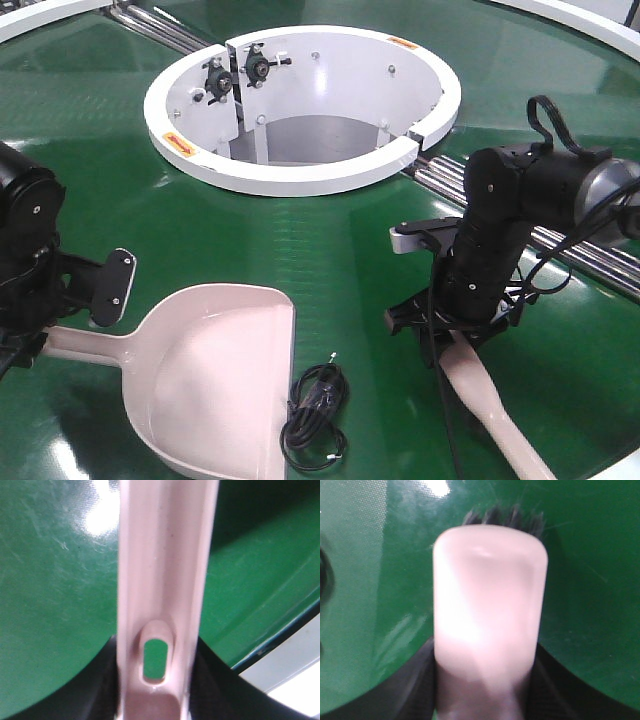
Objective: Clean and inspect green conveyor with broom and dustpan
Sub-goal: 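Lift the brush with the right gripper and bring it over the black cable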
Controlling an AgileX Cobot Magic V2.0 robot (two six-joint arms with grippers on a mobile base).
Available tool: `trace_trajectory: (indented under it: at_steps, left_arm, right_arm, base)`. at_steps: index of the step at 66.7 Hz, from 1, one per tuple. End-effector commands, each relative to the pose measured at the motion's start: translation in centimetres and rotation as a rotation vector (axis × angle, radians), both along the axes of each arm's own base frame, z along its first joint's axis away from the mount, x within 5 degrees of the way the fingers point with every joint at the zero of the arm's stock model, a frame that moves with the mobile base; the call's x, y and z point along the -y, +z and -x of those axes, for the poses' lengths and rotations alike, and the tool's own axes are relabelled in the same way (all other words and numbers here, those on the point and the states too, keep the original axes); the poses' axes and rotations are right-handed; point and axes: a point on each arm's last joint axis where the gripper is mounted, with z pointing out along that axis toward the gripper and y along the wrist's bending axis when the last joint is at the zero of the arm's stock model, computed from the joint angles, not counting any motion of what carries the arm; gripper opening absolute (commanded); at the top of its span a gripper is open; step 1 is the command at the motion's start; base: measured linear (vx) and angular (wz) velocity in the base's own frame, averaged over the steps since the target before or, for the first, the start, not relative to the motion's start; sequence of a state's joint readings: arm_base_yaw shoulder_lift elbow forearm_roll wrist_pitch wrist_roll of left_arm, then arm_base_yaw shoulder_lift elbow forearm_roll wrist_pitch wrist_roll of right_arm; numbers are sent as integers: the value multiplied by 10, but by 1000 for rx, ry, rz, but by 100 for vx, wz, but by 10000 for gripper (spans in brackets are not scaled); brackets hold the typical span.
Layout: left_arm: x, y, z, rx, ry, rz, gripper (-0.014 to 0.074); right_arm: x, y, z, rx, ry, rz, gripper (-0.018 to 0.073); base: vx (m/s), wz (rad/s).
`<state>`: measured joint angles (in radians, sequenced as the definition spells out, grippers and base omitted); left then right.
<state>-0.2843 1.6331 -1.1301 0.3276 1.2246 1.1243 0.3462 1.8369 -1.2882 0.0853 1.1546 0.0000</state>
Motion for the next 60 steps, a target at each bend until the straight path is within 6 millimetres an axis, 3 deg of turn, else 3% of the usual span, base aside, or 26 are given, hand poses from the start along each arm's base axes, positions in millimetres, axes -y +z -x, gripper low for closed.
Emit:
trace_trajectory:
  at_steps: [1,60]
  left_arm:
    - [2,17,2,45,10,15,-25]
    - [2,17,2,45,10,15,-25]
  right_arm:
    - [0,24,0,70,-2,-27,-5]
    - [-1,25,4,26,-51,-39,-5]
  base:
    - [0,0]
    - [0,0]
